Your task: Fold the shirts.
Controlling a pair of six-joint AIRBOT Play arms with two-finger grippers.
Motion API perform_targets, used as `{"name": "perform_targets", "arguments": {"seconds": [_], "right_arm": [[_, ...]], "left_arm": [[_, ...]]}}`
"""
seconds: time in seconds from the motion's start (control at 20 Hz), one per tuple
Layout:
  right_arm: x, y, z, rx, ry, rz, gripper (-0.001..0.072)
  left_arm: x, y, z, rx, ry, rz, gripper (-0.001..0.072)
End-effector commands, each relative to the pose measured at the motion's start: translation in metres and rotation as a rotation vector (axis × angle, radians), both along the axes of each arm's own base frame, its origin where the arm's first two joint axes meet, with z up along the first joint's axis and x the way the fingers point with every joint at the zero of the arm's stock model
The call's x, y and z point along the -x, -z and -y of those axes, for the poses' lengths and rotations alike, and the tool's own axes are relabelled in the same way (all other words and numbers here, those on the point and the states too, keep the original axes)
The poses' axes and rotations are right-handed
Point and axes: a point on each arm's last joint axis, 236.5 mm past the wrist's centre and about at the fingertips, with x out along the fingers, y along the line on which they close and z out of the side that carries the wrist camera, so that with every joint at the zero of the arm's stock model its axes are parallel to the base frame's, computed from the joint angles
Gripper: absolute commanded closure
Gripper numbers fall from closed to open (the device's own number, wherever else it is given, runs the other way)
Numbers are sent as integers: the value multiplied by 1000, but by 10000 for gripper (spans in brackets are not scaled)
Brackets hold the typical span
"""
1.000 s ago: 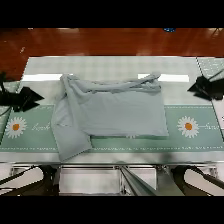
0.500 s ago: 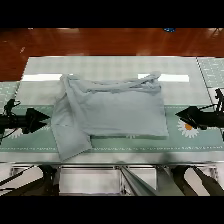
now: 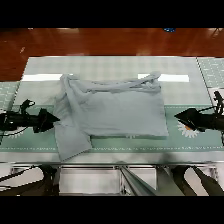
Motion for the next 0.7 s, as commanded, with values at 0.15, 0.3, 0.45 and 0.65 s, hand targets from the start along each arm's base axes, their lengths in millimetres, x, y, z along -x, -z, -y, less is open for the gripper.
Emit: {"name": "perform_targets", "arguments": {"seconds": [0.15, 0.3, 0.45, 0.65], "right_arm": [[40, 33, 21, 99, 36, -212, 303], [70, 51, 6, 46, 28, -322, 303], [73, 61, -3, 12, 47, -331, 303], [68, 72, -26, -35, -26, -352, 303]], "left_arm": [[-9, -5, 9, -21, 83, 43, 681], [-10, -5, 8, -23, 83, 45, 682], [-11, -4, 7, -30, 77, 48, 681], [-13, -4, 6, -37, 72, 53, 681]]}}
